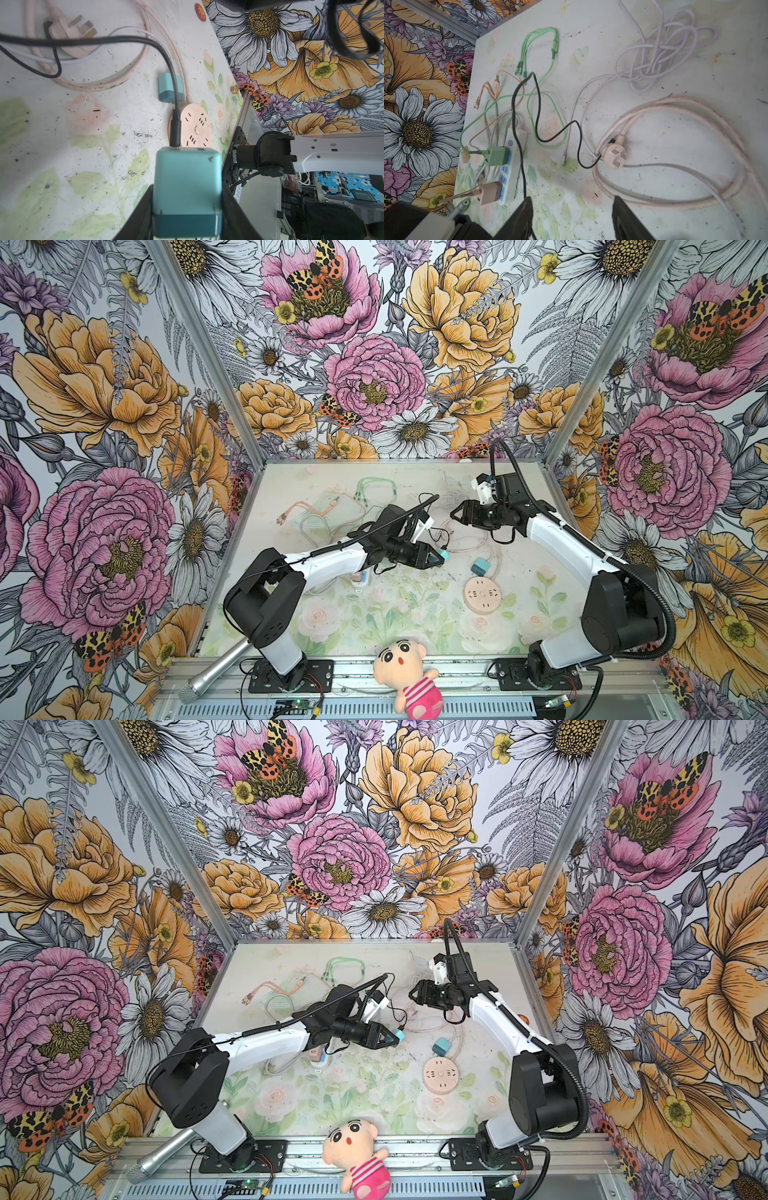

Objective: Insert the plug

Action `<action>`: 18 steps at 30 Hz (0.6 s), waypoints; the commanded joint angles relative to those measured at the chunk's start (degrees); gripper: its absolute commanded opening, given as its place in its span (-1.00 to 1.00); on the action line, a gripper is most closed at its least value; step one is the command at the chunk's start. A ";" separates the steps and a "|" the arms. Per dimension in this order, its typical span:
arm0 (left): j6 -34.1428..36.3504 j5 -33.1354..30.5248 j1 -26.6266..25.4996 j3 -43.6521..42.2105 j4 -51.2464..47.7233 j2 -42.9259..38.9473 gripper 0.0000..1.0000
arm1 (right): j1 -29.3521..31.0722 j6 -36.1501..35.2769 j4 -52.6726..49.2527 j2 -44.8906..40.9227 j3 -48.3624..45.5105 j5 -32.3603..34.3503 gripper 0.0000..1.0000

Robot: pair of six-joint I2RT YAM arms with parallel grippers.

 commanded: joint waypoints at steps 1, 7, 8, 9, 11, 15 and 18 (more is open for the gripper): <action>0.59 -2.21 0.33 -1.15 3.76 -2.74 -0.70 | -0.26 -2.86 -5.23 -4.03 -2.26 -2.25 0.24; 3.87 -6.92 -1.33 -1.20 3.45 -4.23 -0.69 | 0.33 -1.47 -5.20 -6.64 -4.86 -7.81 0.24; 4.72 -8.01 -1.81 -1.13 3.18 -4.69 -0.69 | 0.65 -1.20 -5.15 -6.94 -5.12 -7.90 0.25; 5.69 -9.08 -2.37 -0.97 2.71 -5.03 -0.69 | 0.95 -1.03 -5.14 -7.09 -5.31 -8.23 0.26; 7.85 -11.34 -3.47 0.27 0.32 -4.93 -0.69 | 1.90 -1.42 -5.14 -7.03 -5.23 -9.10 0.26; 11.51 -16.57 -5.51 3.27 -5.06 -2.67 -0.69 | 4.55 -1.63 -5.14 -6.86 -4.27 -9.40 0.27; 11.53 -17.45 -5.85 3.30 -4.56 -2.09 -0.69 | 5.71 -1.55 -5.15 -6.53 -4.00 -10.06 0.27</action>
